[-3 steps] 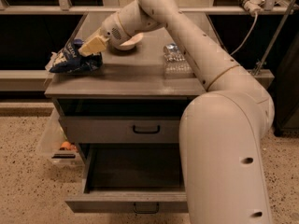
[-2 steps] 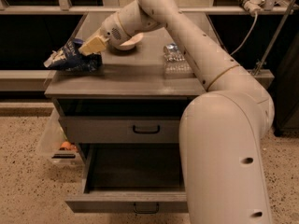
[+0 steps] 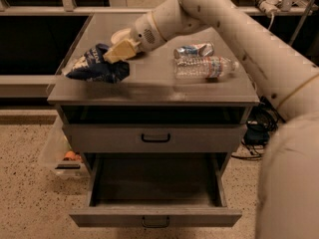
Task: Place blue chip bag into middle drawer
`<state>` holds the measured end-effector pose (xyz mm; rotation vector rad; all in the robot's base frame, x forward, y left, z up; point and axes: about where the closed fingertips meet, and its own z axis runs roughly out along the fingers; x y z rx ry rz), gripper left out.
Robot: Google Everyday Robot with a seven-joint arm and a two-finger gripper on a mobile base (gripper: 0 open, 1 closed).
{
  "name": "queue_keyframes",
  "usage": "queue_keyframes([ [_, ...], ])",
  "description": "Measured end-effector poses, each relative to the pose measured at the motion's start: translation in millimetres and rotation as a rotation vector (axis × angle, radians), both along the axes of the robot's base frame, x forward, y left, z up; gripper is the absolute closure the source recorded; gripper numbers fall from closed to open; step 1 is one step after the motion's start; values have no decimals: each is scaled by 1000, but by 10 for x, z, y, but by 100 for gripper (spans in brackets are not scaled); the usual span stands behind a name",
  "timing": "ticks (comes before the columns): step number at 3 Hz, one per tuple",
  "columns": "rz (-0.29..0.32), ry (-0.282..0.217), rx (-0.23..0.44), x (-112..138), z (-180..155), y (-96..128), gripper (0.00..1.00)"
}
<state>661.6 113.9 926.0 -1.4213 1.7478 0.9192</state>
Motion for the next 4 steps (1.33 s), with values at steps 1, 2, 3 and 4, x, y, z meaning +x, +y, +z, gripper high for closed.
queue_keyframes([
  [1,-48,61,-5,-583,144,-412,100],
  [2,-124,111,-8,-1141,225,-745,100],
  [3,-232,145,2,-1682,267,-954,100],
  [4,-272,189,-30,-1845,6,-1144,100],
])
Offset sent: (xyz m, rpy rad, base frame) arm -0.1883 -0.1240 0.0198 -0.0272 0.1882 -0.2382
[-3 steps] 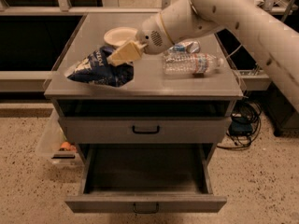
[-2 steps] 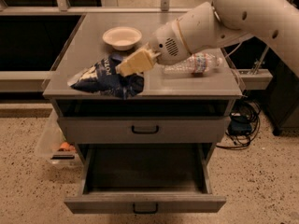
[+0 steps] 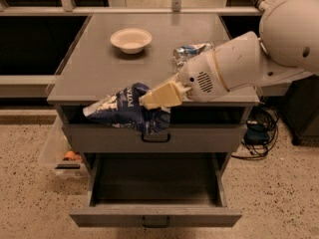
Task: Place blue chip bag into middle drawer
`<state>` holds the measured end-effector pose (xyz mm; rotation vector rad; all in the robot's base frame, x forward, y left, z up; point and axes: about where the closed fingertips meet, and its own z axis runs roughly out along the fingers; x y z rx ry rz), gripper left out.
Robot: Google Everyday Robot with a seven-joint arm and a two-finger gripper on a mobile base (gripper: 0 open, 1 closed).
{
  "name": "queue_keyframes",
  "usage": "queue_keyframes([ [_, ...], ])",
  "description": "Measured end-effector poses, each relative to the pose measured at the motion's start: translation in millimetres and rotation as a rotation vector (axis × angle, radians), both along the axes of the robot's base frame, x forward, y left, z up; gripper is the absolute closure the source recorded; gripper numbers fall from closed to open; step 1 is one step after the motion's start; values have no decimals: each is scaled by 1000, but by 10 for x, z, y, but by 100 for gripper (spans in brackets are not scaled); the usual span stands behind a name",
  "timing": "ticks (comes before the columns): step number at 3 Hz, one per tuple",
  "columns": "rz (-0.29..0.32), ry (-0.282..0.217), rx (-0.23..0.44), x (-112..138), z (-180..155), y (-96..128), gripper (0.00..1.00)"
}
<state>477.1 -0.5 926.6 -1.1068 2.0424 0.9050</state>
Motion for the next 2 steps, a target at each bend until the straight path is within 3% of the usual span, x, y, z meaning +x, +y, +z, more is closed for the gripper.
queue_keyframes([
  [1,2,0,0,1,0,11,100],
  [2,-22,39,34,-74,-290,1,100],
])
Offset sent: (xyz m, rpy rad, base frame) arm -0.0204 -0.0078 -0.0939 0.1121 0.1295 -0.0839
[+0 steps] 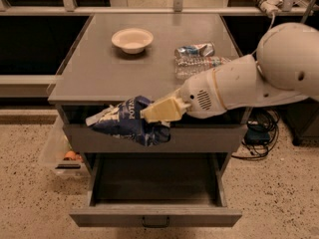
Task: Place blue chip bag into middle drawer
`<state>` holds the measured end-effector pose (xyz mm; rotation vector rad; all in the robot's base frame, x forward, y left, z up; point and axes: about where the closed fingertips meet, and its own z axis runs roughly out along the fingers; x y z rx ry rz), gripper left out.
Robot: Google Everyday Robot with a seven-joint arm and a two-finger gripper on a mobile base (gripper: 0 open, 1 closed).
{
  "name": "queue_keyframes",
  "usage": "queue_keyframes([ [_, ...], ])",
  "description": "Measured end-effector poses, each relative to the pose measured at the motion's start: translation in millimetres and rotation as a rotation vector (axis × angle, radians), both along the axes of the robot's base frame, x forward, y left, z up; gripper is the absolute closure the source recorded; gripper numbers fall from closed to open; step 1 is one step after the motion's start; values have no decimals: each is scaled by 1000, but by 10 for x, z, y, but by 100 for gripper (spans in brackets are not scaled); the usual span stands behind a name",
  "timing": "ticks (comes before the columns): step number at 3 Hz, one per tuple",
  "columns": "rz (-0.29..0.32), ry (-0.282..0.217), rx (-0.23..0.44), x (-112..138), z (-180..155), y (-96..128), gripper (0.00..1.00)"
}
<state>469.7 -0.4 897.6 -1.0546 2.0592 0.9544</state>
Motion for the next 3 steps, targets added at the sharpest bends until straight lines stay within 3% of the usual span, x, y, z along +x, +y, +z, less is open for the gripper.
queue_keyframes([
  [1,-52,62,145,-161,-584,65,100],
  [2,-148,133,333,-387,-1289,116,100],
  [3,-224,266,377,-737,-2246,174,100],
])
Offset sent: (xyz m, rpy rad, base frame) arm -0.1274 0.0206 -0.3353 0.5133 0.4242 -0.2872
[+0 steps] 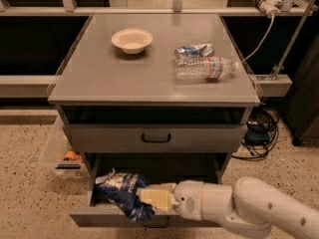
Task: Place blue chip bag into middle drawer
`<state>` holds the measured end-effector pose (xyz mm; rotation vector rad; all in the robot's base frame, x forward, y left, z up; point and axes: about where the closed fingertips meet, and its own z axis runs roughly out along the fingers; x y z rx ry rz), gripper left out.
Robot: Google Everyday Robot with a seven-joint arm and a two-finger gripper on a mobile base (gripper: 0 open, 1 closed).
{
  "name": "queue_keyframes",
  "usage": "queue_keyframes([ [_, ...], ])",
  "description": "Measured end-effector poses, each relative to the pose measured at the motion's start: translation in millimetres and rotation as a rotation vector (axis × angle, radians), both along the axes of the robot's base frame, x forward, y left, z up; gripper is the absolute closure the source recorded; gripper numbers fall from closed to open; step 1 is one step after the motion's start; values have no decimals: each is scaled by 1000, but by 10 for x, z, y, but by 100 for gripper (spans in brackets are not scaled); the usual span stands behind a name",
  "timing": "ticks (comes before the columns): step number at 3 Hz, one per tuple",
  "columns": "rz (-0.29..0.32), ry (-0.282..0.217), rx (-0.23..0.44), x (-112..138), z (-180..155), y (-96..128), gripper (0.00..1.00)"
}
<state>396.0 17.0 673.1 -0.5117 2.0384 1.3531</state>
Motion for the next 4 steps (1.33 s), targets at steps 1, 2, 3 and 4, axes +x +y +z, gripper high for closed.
queue_keyframes([
  [1,3,46,18,-112,-217,60,100],
  [2,-7,56,3,-109,-252,65,100],
  [3,-50,77,-21,-27,-471,-13,100],
  [4,-210,92,-84,287,-866,-338,100],
])
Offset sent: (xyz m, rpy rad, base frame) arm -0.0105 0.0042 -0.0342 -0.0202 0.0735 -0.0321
